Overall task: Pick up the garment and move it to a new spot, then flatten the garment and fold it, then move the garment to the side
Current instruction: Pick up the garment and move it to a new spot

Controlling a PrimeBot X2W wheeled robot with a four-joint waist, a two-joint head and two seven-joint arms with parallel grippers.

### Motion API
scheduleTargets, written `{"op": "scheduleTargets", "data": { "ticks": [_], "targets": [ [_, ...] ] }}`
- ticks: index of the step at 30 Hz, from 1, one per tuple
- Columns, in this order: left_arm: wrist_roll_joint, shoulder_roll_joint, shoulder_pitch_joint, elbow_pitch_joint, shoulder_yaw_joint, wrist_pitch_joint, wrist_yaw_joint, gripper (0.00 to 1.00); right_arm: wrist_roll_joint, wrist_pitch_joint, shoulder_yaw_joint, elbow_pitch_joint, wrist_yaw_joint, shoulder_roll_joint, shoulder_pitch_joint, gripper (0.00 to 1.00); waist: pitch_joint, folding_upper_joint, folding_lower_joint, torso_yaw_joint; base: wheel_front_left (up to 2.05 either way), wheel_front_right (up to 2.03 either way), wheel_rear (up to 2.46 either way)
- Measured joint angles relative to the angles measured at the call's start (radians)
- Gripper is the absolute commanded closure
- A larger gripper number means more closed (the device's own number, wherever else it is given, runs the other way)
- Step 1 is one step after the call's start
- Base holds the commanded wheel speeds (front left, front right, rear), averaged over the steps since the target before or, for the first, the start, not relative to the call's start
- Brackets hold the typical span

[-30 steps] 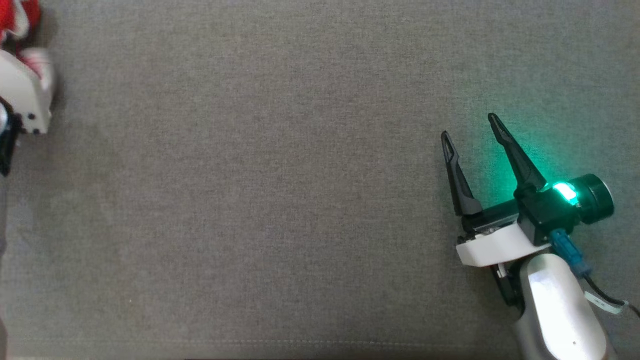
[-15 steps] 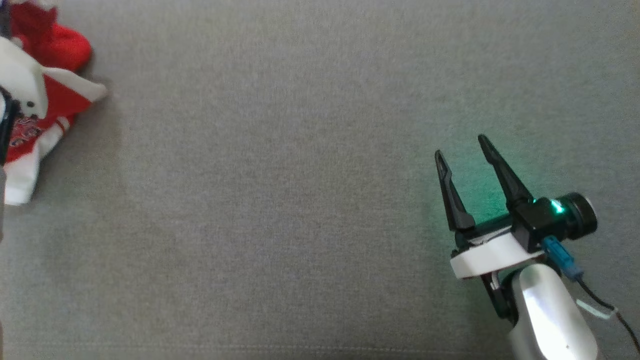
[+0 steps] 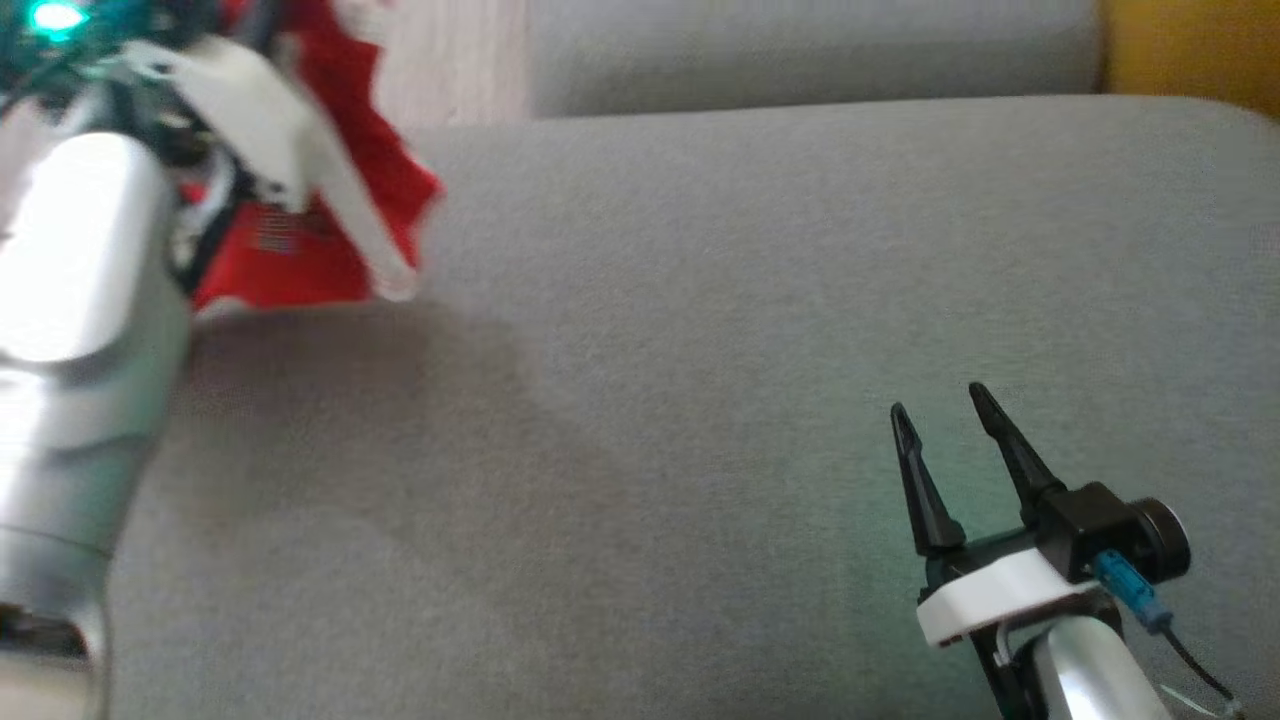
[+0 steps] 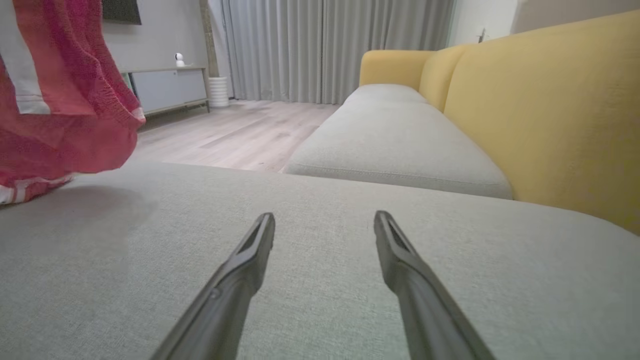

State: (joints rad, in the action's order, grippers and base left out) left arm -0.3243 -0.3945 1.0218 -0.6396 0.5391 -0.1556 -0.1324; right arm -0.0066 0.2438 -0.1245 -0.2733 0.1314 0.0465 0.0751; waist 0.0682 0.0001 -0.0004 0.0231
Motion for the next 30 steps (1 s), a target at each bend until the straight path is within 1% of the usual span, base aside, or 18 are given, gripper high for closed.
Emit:
{"op": "scheduleTargets", "data": {
  "ticks": [5, 8, 10, 12, 16, 21, 22, 23, 24, 27, 30],
  "targets": [
    [-0.104, 0.084, -0.001, 0.089, 0.085, 0.041, 0.000, 1.00, 0.005, 0.004, 0.005, -0.003, 0.000, 0.000, -0.007, 0.00, -0.030, 0.0000, 0.0003, -0.058, 0.00, 0.00, 0.00],
    [-0.142, 0.133, -0.010, 0.124, 0.131, 0.071, 0.000, 1.00, 0.012, 0.004, 0.000, -0.003, 0.000, 0.000, -0.007, 0.00, -0.021, 0.0000, 0.0002, -0.088, 0.00, 0.00, 0.00],
    [-0.156, 0.160, -0.032, 0.122, 0.154, 0.091, 0.000, 1.00, 0.017, 0.004, -0.006, -0.004, 0.000, 0.000, -0.005, 0.00, -0.002, 0.0000, 0.0003, -0.104, 0.00, 0.00, 0.00],
    [-0.160, 0.182, -0.072, 0.092, 0.175, 0.118, 0.000, 1.00, 0.022, 0.006, -0.013, -0.004, 0.000, 0.000, -0.002, 0.00, 0.020, 0.0000, 0.0005, -0.120, 0.00, 0.00, 0.00],
    [-0.160, 0.228, -0.168, -0.019, 0.209, 0.183, 0.002, 1.00, 0.032, 0.007, -0.031, -0.009, 0.000, 0.000, 0.016, 0.00, 0.072, 0.0000, 0.0005, -0.155, 0.00, 0.00, 0.00],
    [-0.159, 0.273, -0.210, -0.170, 0.217, 0.277, 0.022, 1.00, 0.033, 0.007, -0.037, -0.007, 0.000, 0.000, 0.059, 0.00, 0.136, 0.0000, 0.0006, -0.198, 0.00, 0.00, 0.00],
    [-0.159, 0.284, -0.210, -0.218, 0.217, 0.313, 0.029, 0.46, 0.033, 0.007, -0.037, -0.007, 0.000, 0.000, 0.061, 0.00, 0.155, 0.0000, 0.0007, -0.211, 0.00, 0.00, 0.00],
    [-0.160, 0.288, -0.210, -0.241, 0.215, 0.329, 0.034, 0.00, 0.033, 0.007, -0.037, -0.008, 0.000, 0.000, 0.061, 0.00, 0.163, 0.0000, 0.0006, -0.216, 0.00, 0.00, 0.00],
    [-0.160, 0.293, -0.209, -0.258, 0.214, 0.348, 0.041, 0.00, 0.033, 0.007, -0.035, -0.008, 0.000, 0.000, 0.060, 0.00, 0.169, 0.0000, 0.0006, -0.219, 0.00, 0.00, 0.00],
    [-0.160, 0.307, -0.209, -0.295, 0.210, 0.379, 0.041, 0.00, 0.033, 0.007, -0.029, -0.009, 0.000, 0.000, 0.060, 0.00, 0.171, 0.0000, 0.0007, -0.212, 0.00, 0.00, 0.00],
    [-0.160, 0.313, -0.208, -0.302, 0.206, 0.396, 0.040, 0.00, 0.033, 0.007, -0.024, -0.013, 0.000, 0.000, 0.059, 0.00, 0.152, 0.0000, 0.0005, -0.195, 0.00, 0.00, 0.00]
  ]
}}
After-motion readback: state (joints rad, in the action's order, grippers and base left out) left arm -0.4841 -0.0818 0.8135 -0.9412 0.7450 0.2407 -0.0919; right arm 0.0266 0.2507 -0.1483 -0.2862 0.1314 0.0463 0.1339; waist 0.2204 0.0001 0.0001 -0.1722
